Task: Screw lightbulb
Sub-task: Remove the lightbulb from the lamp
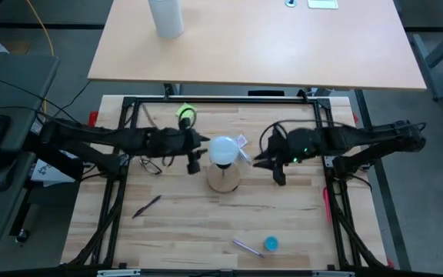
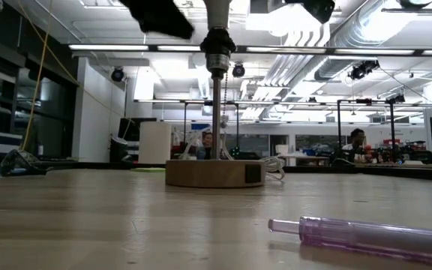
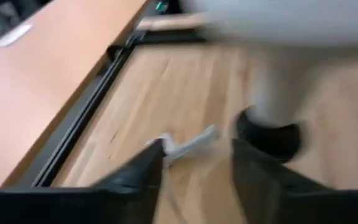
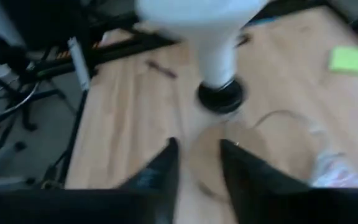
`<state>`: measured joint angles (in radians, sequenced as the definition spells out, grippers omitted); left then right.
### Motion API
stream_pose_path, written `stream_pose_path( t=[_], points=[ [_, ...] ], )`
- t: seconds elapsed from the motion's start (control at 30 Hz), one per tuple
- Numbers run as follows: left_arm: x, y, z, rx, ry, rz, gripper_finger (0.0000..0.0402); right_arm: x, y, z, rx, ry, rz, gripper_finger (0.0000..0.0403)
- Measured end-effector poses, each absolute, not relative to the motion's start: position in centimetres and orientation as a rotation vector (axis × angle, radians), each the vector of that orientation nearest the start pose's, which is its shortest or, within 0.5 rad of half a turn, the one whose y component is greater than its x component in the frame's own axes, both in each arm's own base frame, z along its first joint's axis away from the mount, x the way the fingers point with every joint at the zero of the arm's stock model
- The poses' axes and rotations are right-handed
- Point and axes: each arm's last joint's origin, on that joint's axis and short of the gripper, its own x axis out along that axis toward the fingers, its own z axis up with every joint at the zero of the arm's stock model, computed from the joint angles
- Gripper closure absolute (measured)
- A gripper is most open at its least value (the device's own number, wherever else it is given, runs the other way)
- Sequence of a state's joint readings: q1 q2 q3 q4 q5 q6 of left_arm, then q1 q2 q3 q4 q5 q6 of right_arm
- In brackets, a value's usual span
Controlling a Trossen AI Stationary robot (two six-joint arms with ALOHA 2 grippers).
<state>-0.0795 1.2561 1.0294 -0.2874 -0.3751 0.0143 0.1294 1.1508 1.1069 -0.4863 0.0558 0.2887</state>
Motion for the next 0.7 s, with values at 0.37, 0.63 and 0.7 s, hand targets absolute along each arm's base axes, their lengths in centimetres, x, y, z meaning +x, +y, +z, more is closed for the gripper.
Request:
stream_pose_path(
  t=[0.37,0.63,0.7],
  points=[
    [32.3,1.7,28.3,-0.133,0.403,0.148,0.0399,26.5,6.8,29.5,0.395,0.398,0.035,0.0401],
    [32.1,0.9,28.2,-0.124,0.434,0.059,0.0401,28.4,6.5,26.9,0.471,0.118,0.007,0.0402],
    [32.2,1.0,28.2,-0.118,0.434,0.058,0.0401,29.4,6.8,26.6,0.459,0.131,0.005,0.0402]
  ],
)
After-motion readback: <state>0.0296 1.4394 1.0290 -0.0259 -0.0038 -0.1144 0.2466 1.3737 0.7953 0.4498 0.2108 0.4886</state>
